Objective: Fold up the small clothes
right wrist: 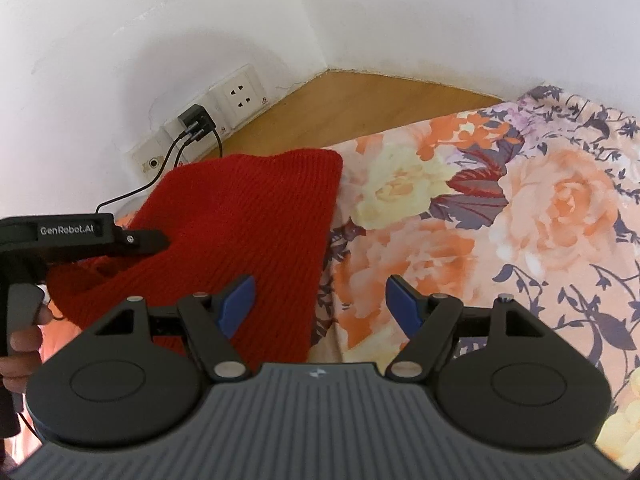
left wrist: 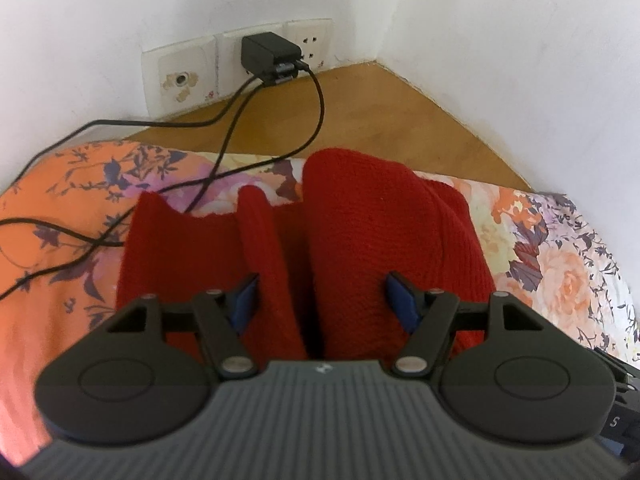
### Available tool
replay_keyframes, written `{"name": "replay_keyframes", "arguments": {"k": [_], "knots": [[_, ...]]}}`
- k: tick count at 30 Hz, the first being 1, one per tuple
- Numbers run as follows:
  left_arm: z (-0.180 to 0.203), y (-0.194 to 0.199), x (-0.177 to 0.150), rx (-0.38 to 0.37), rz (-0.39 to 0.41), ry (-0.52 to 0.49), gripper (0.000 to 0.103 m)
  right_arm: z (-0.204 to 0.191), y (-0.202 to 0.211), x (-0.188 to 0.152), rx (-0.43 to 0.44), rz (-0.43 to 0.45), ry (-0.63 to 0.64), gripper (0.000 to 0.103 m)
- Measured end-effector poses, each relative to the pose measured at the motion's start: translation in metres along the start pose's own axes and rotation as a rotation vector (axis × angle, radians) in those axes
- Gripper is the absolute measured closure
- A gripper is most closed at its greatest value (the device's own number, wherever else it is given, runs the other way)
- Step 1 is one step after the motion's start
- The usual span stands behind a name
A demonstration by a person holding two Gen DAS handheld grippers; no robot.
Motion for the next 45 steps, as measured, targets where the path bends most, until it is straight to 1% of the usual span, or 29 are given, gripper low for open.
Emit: {"name": "replay_keyframes", "arguments": {"k": [4, 7, 10, 11, 13, 15, 16, 18, 21, 25, 28, 33, 36, 38, 42, 45], "knots": [[0.003, -0.007, -0.001, -0.055, -0.005, 0.020, 0.034, 0.003, -0.003, -0.001, 0.007, -0.004, -0.016, 0.024], [0.004, -0.015, -0.002, -0.079, -0.013, 0.040, 0.034, 0.004, -0.006, -0.001, 0.015, -0.002, -0.024, 0.024], [0.004, -0.018, -0.004, -0.098, -0.002, 0.046, 0.035, 0.007, -0.007, -0.001, 0.028, -0.001, -0.045, 0.023], [0.005, -0.018, -0.005, -0.102, 0.004, 0.040, 0.038, 0.008, -0.008, -0.002, 0.030, -0.001, -0.052, 0.023], [0.005, -0.015, -0.005, -0.099, 0.029, 0.015, 0.060, 0.010, -0.008, -0.002, 0.038, 0.002, -0.067, 0.023], [0.005, -0.011, -0.005, -0.096, 0.060, -0.006, 0.072, 0.011, -0.008, -0.002, 0.043, 0.004, -0.078, 0.023], [0.004, -0.008, -0.006, -0.102, 0.072, -0.008, 0.074, 0.012, -0.008, -0.002, 0.048, 0.005, -0.086, 0.023], [0.004, -0.002, -0.006, -0.110, 0.096, -0.019, 0.076, 0.012, -0.008, -0.002, 0.062, 0.008, -0.100, 0.023], [0.000, 0.011, -0.008, -0.125, 0.133, -0.011, 0.078, 0.012, -0.006, -0.003, 0.082, 0.019, -0.121, 0.023], [-0.013, 0.036, -0.007, -0.168, 0.179, 0.035, 0.079, 0.004, 0.000, -0.005, 0.120, 0.060, -0.124, 0.023], [-0.027, 0.055, -0.008, -0.166, 0.209, 0.054, 0.079, -0.005, 0.002, -0.005, 0.141, 0.064, -0.103, 0.022], [-0.061, 0.073, -0.016, -0.134, 0.223, 0.109, 0.079, -0.021, 0.000, -0.010, 0.180, 0.048, -0.069, 0.022], [-0.084, 0.071, -0.026, -0.103, 0.207, 0.150, 0.079, -0.035, -0.007, -0.016, 0.209, 0.023, -0.050, 0.022], [-0.101, 0.065, -0.033, -0.077, 0.180, 0.175, 0.079, -0.042, -0.012, -0.021, 0.226, 0.002, -0.036, 0.021], [-0.120, 0.040, -0.047, -0.036, 0.106, 0.171, 0.079, -0.058, -0.027, -0.032, 0.241, -0.048, -0.012, 0.021], [-0.124, 0.031, -0.054, -0.021, 0.084, 0.179, 0.073, -0.065, -0.035, -0.038, 0.242, -0.077, -0.005, 0.021]]}}
Point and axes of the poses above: each gripper's, at about its wrist camera, not at the fingertips, and y roughly against the way its jaws point, z to its right, x to its top, the point moved 3 cm from there along -y, roughly the way its jaws point, and after that the axes turned 14 degrees about x, right-handed, at the moved point
